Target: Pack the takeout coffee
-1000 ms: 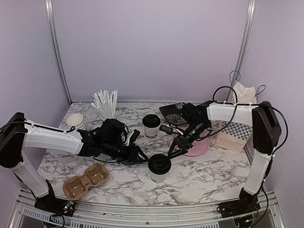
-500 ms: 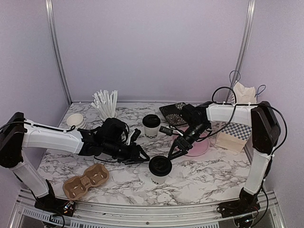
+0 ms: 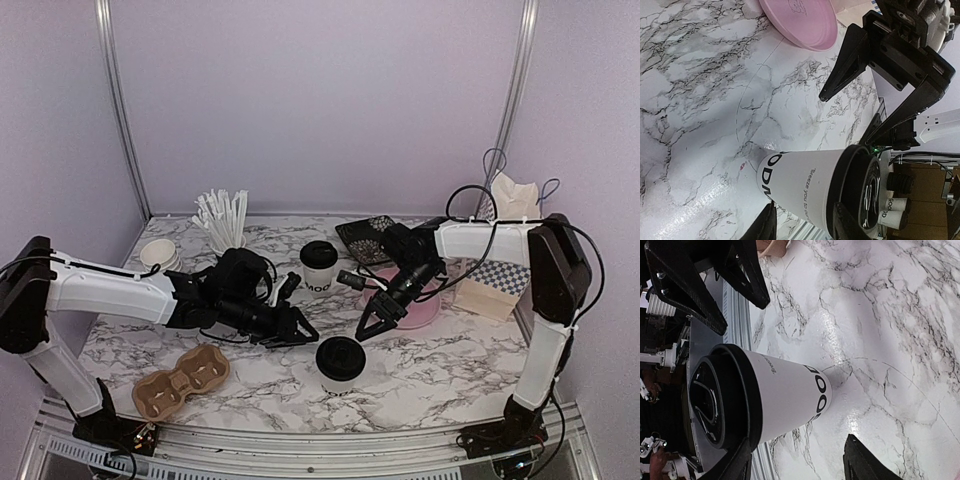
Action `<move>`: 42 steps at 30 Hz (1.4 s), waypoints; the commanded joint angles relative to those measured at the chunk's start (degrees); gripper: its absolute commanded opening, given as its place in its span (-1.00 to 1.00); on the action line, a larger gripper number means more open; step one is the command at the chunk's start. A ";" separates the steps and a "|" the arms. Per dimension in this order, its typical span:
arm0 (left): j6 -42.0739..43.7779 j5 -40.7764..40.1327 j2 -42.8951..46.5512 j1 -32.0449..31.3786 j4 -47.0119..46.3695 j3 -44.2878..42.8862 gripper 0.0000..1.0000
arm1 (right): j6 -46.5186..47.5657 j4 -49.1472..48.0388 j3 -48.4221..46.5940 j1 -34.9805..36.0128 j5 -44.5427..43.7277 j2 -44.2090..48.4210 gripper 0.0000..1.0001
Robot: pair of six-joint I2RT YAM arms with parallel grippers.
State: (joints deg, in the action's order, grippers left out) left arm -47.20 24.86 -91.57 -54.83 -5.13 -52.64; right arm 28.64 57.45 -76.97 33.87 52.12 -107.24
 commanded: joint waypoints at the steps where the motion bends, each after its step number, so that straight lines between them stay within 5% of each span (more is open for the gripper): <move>1: 0.90 -1.26 0.89 -0.19 1.98 -1.22 -0.18 | 0.61 -0.02 0.37 0.31 0.40 1.42 0.21; 25: 0.88 0.86 1.26 -3.62 5.00 0.52 -0.14 | 2.52 1.35 2.36 1.74 0.67 3.51 0.35; 32: 2.33 0.24 6.24 -3.81 7.46 2.78 0.03 | 2.64 1.08 5.34 0.54 -0.95 7.09 0.46; 42: 3.92 1.59 2.02 -6.23 7.50 -0.71 0.01 | 4.49 1.61 6.86 3.25 -0.15 7.65 0.51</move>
State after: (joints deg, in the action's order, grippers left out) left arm -44.93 25.54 -87.79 -60.55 0.82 -51.00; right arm 31.62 58.13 -70.26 35.24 51.79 -100.36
